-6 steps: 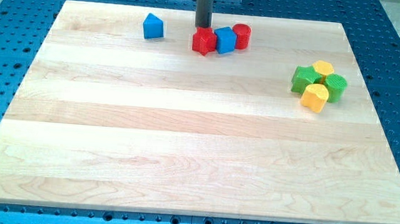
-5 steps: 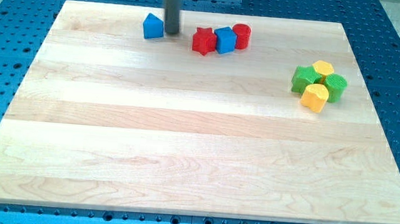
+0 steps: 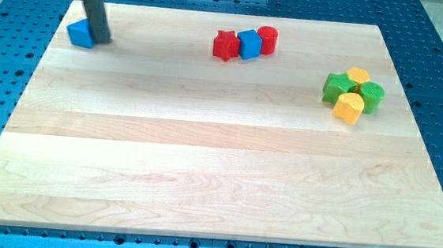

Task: Push the triangle to the top left of the board

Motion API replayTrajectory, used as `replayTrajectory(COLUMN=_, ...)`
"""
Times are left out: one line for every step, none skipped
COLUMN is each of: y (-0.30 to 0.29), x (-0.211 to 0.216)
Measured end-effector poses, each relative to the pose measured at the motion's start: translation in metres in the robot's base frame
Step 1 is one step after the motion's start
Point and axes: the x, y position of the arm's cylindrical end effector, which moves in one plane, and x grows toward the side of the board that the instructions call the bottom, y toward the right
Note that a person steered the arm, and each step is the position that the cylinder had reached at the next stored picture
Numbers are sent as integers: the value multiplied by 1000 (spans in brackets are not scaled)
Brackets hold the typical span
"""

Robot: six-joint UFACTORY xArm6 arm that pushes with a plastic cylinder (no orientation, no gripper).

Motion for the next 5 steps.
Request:
replayTrajectory(y=8, x=77)
replayTrajectory(y=-32, x=67)
replayTrajectory(y=-59, x=29)
replayTrajectory(y=-49, x=-18)
replayTrajectory(y=-49, x=4)
